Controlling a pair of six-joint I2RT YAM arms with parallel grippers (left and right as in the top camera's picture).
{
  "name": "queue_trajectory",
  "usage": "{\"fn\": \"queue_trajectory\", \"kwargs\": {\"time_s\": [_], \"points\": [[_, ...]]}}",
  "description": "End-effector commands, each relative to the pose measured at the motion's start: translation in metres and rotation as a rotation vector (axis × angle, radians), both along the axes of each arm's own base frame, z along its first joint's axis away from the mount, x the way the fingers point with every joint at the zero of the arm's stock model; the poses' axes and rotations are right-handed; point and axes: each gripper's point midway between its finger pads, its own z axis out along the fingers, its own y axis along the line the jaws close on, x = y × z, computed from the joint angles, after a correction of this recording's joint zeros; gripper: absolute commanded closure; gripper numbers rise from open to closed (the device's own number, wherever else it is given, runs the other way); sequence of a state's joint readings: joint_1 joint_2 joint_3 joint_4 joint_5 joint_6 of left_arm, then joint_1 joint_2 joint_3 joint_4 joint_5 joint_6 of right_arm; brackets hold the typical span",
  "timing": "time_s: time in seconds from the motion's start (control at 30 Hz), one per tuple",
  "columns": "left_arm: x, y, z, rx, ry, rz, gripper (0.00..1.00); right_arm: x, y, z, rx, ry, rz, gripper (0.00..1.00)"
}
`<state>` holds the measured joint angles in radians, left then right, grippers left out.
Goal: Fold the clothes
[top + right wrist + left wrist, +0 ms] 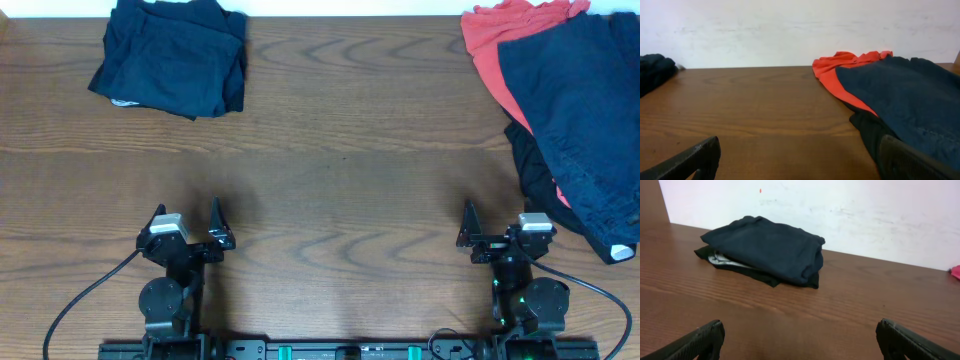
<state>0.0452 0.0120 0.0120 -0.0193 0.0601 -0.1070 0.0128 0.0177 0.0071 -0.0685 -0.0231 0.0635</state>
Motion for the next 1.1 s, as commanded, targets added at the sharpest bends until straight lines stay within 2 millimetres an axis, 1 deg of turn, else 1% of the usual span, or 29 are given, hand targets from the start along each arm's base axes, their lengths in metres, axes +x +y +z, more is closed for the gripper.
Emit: {"fn": "queue_trajectory", "kwargs": {"time_s": [0.0,0.9,1.0,1.07], "points": [[-0.002,0.001,-0.014,0.007,0.047,0.004,0.02,0.000,0.002,-0.001,-0.012,0.002,0.012,0.01],[-0.002,0.001,-0.013,0.007,0.047,0.004,0.02,0.000,0.002,0.001,-0.013,-0.005,0.010,0.01],[-0.002,0.001,-0.013,0.007,0.047,0.004,0.02,0.001,-0.006,0.008,-0.015,-0.036,-0.037,0.01],[-0.002,0.001,-0.013,0.007,0.047,0.003,0.02,0.001,-0.007,0.020,-0.013,-0.085,-0.041,0.01]]}}
